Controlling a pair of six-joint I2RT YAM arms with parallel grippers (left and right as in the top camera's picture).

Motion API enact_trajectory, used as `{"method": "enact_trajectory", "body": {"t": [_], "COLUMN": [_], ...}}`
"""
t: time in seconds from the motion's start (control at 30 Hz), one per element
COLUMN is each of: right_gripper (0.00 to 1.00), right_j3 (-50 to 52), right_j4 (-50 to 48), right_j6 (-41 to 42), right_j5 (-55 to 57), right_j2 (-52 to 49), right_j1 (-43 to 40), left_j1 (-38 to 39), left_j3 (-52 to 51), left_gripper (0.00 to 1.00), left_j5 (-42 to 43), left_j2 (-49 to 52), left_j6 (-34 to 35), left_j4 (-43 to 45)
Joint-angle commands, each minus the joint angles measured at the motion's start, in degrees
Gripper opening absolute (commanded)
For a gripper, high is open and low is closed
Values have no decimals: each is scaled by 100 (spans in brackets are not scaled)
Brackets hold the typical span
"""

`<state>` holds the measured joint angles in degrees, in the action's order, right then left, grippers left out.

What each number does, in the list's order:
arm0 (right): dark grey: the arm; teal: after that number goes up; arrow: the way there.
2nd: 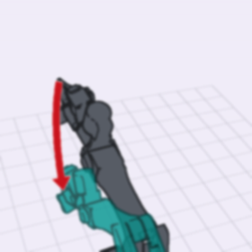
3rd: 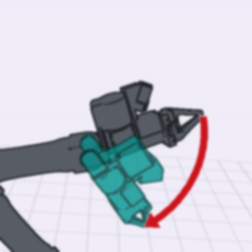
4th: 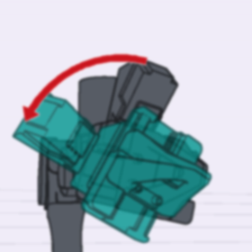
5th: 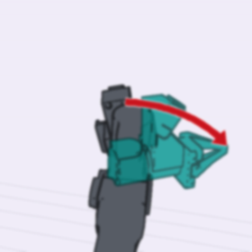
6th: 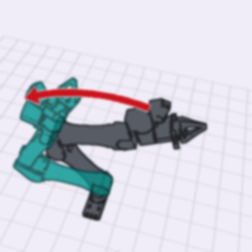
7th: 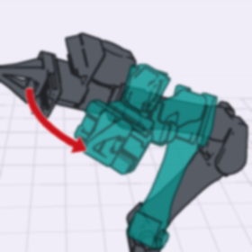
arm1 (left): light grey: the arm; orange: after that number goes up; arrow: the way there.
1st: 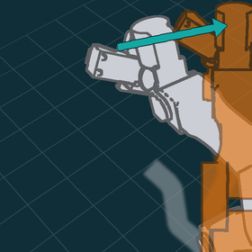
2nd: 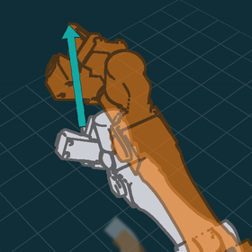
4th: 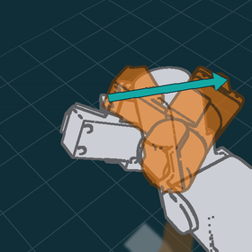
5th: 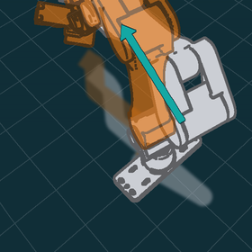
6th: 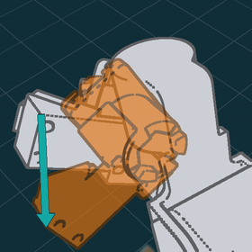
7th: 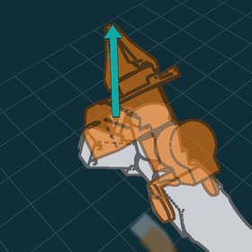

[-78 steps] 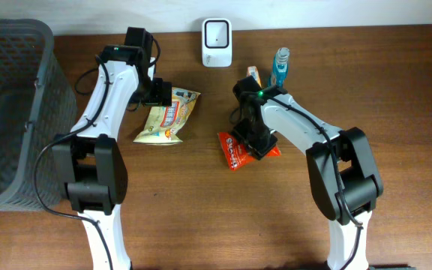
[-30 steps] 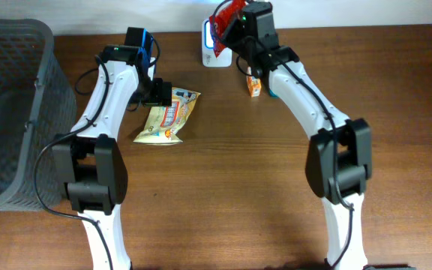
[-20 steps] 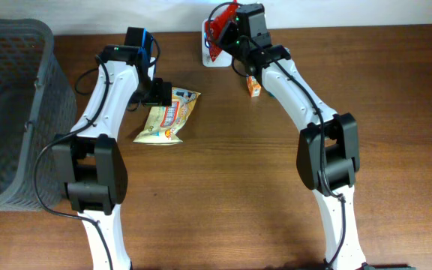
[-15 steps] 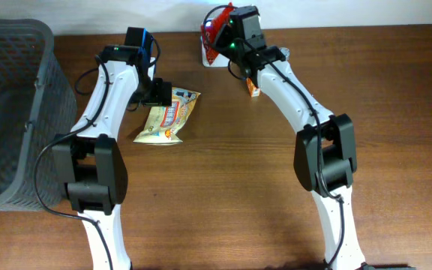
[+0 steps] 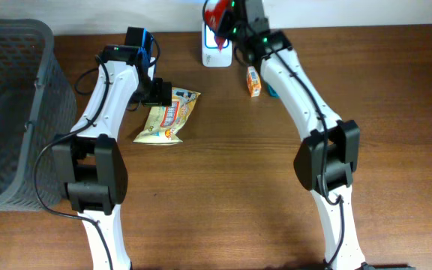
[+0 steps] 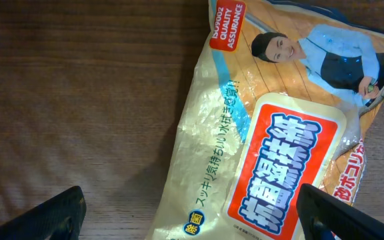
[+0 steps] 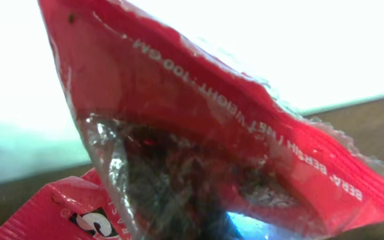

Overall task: Scan the item barcode
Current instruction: 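Carry the red bag off to the right and drop it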

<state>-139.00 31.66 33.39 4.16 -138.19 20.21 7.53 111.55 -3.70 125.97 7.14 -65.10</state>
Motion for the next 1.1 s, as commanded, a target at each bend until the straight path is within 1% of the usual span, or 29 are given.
{"method": "enact_trajectory", "body": {"t": [0.0, 0.03, 0.13, 0.27, 0.47, 0.67, 0.77, 0.87, 0.93, 1.07], "right_gripper": [4, 4, 4, 4, 4, 4, 4, 4, 4, 4], "right_j3": [-1117, -1541, -2258, -2811, -2916, -2839, -2551, -1917, -1464, -507], "right_j4": [527, 901, 1777, 2861, 4269, 5219, 5388, 5331, 5182, 4642], "right_j6": [-358, -289, 74, 160, 162, 133, -48, -166, -170, -629], "right_j5": [479, 479, 492, 492, 492, 634, 706, 704, 704, 706], "right_j2": [90, 90, 90, 92, 109, 79, 74, 66, 63, 63], "right_j1": [-234, -385, -846, -1676, -3279, -4647, -5193, -5672, -5882, -6140], "left_j1": [-20, -20, -20, -20, -20, -20, -20, -20, -20, -20], "left_j3": [85, 85, 85, 85, 85, 85, 85, 85, 85, 85], "left_gripper": [99, 99, 99, 99, 99, 99, 99, 99, 99, 99], "left_j5": [-44, -44, -44, -44, -44, -44, -44, -44, -44, -44], "left_j2": [24, 24, 24, 24, 24, 24, 24, 24, 24, 24], "left_j6": [-31, -31, -31, -31, -31, -31, -31, -31, -31, -31], "left_j4": [-4, -4, -4, -4, -4, -4, -4, -4, -4, -4]}}
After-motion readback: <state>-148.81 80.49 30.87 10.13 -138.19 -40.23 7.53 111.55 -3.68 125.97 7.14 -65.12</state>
